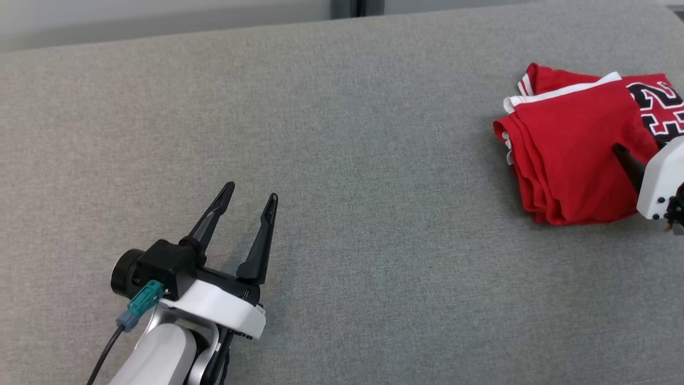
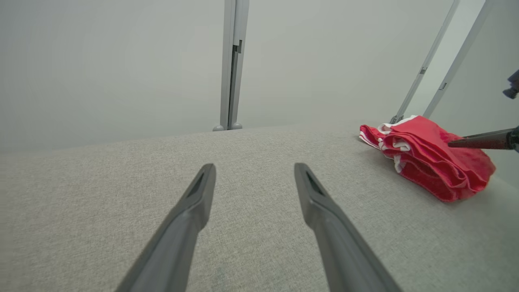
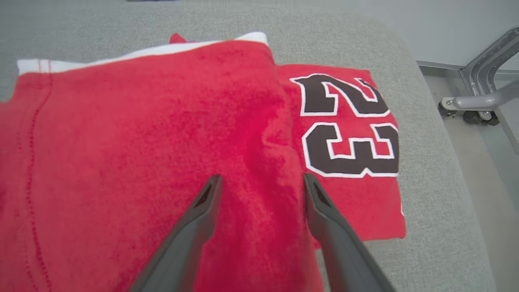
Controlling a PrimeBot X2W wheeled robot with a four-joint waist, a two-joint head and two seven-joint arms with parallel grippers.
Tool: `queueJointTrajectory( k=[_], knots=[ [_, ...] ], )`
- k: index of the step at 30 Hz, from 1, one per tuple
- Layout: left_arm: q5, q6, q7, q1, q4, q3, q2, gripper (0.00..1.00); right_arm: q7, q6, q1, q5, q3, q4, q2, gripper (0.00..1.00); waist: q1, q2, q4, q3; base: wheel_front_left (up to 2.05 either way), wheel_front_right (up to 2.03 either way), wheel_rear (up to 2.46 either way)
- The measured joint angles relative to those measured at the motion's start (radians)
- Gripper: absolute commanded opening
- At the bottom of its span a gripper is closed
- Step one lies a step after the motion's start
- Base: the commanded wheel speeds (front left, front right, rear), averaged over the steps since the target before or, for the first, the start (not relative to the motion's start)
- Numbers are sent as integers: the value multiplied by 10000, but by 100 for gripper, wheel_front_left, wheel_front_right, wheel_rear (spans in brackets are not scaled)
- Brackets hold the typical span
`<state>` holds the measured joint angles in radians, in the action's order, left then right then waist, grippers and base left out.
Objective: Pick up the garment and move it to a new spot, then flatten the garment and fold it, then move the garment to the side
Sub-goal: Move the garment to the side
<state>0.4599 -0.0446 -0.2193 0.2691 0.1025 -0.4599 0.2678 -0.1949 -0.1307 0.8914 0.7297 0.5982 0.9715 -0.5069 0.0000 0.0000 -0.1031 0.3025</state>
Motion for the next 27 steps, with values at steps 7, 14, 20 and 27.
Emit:
queueJointTrajectory(
  k=[7,14,20,27],
  knots=[
    [107,-119,-173,-366,82,163,-27,100,449,0,-161,334,-186,-353,-82,100,0,0,87,-808,0,0,0],
    [341,-556,-274,-1081,-136,696,173,100,930,0,-744,1047,-564,-1845,-221,100,0,0,208,-1856,0,0,0],
    [539,-894,-278,-1673,-451,1250,633,100,1371,0,-1936,1055,-1011,-3329,-464,100,0,0,420,-2636,0,0,0],
    [708,-1304,-217,-2226,-899,1615,811,100,2500,0,-3865,61,-2313,-4963,-77,100,-1,0,707,-3159,0,0,0]
  ],
)
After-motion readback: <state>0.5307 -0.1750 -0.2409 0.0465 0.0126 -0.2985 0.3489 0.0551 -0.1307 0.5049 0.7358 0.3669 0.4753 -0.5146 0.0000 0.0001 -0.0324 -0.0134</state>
